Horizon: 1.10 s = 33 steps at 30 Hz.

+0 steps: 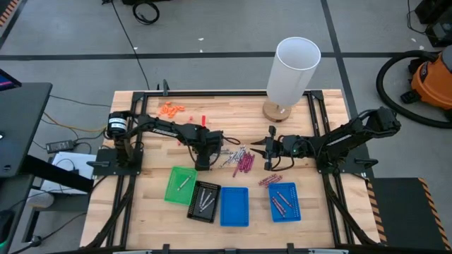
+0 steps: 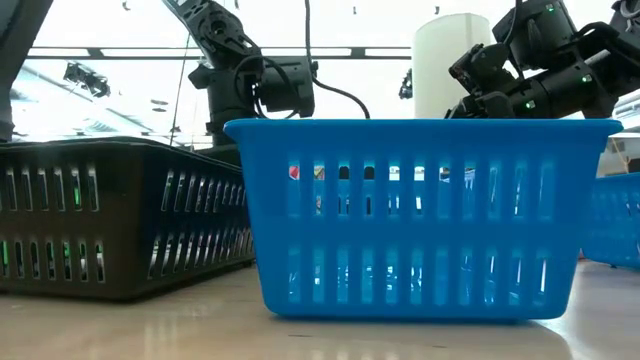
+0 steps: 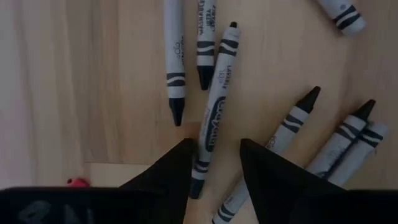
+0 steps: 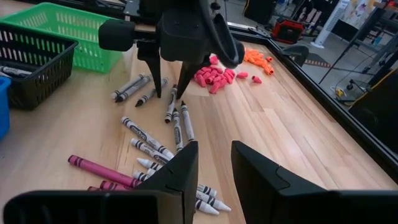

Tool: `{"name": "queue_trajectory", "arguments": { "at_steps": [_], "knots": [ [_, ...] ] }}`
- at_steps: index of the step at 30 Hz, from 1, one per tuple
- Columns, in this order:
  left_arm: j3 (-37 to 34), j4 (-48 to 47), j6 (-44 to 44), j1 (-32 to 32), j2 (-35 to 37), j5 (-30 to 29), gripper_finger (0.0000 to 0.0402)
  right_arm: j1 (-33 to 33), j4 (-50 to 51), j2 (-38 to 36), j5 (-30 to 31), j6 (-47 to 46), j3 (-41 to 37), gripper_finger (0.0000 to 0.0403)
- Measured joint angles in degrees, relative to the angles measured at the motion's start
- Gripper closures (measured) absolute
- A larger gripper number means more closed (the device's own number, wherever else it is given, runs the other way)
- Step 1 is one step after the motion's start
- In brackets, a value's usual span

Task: Sort crayons
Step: Put the black crayon into the black bin

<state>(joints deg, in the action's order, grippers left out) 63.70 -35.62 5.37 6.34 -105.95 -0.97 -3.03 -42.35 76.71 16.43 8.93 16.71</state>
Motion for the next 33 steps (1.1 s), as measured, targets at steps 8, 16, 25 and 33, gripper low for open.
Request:
{"name": "queue_trajectory", "arguments": {
  "at_steps": [8,16,25,33],
  "knots": [
    [-0.9,0.2,-0.1,0.6,0.0,0.6,0.0327,-0.6,-0.3,0.0,0.0,0.3,0.0,0.0298],
    [-1.0,0.0,0.2,0.3,-0.1,0.5,0.0389,-0.6,-0.3,0.0,0.0,0.3,0.0,0.0298],
    [0.3,-5.2,-1.1,-1.6,2.8,-0.2,0.0387,-0.6,-0.4,0.0,0.0,0.1,0.0,0.0298],
    [6.3,-11.7,-9.3,-5.6,10.8,-3.6,0.0387,-0.7,-0.4,0.0,0.0,0.1,0.0,0.0298]
  ]
}}
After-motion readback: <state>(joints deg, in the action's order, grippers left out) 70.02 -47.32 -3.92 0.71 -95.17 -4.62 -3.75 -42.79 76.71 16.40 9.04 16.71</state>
